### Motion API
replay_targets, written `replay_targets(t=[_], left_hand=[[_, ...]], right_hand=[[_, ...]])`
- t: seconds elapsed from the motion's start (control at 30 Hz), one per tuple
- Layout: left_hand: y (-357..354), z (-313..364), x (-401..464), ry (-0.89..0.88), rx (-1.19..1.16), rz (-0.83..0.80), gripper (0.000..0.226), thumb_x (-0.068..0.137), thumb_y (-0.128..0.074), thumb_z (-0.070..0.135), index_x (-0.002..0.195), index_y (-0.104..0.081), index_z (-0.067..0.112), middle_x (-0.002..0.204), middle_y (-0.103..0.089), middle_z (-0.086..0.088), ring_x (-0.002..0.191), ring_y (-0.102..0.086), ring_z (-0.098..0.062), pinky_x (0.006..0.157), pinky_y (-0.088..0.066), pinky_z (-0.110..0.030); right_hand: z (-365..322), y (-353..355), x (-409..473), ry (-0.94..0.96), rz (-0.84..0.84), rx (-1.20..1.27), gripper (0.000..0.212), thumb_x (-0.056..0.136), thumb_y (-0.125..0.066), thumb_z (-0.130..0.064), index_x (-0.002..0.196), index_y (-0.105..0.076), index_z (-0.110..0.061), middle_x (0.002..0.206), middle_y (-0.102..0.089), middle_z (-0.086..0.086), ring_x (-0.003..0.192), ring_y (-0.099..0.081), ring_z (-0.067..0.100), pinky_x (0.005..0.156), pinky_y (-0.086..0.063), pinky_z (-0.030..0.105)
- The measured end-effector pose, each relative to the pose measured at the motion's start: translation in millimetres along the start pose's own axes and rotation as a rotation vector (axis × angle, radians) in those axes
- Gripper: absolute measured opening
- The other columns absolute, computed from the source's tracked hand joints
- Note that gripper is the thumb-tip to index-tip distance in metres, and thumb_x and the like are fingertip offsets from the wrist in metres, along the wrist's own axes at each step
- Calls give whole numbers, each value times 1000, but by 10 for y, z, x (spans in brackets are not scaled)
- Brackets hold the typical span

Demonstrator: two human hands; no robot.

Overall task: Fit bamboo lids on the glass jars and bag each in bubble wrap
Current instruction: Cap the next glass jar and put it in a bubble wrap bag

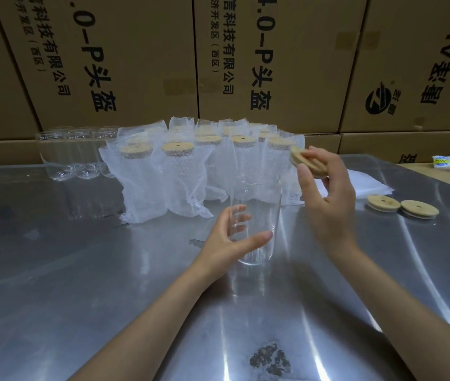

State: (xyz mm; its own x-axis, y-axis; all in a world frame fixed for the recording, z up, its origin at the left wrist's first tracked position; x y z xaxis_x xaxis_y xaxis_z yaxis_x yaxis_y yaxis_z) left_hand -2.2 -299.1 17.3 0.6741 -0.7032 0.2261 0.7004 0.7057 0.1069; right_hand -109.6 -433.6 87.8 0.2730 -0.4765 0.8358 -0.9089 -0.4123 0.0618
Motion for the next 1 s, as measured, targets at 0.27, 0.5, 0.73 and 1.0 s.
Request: replay_targets(t=[0.27, 0.5, 0.73, 1.0], left_hand=[[-58, 21, -47, -36, 66, -46, 75, 63, -79, 46, 127, -44, 32, 124, -56, 11, 115, -53, -2, 86, -48, -17], [-82, 44, -58, -44, 103, -55, 76, 64, -74, 48, 130, -41, 32, 125, -54, 13, 115, -52, 0, 82, -46, -13], [-94, 36, -60, -36, 115, -59, 78, 65, -75, 49, 133, -41, 29, 128, -51, 13, 119, -50, -2, 94, -47, -22], [-102, 41, -59, -31, 119, -63, 76, 67, -77, 48, 132, -41, 29, 129, -50, 13, 121, -50, -2, 99, -47, -27]], right_hand=[[-336, -194, -89, 226, -299, -34, 23, 95, -55, -28, 118, -60, -24, 120, -59, -3, 117, -54, 8, 98, -44, 26], [-295, -225, -41, 155, -371, -77, 19, 95, -53, -31, 112, -61, -34, 114, -59, -9, 106, -51, -10, 89, -36, 5], [-275, -236, -77, 142, -389, -114, 23, 88, -60, -39, 110, -60, -37, 113, -55, -17, 107, -52, -5, 90, -40, 11], [-239, -239, -127, 154, -393, -129, 32, 89, -55, -44, 119, -58, -34, 120, -49, -21, 119, -45, -8, 93, -36, 8]])
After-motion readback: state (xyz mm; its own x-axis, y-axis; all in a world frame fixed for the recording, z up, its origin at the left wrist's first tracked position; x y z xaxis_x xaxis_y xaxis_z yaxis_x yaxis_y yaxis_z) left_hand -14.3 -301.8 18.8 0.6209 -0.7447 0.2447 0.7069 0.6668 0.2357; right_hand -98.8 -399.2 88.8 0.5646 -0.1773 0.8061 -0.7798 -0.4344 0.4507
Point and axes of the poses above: each hand's wrist, its own x-axis towards the middle knuckle, its own y-axis out of the back of the hand, z = x × y, the point moved 4 cm from there along x, towards the middle knuckle
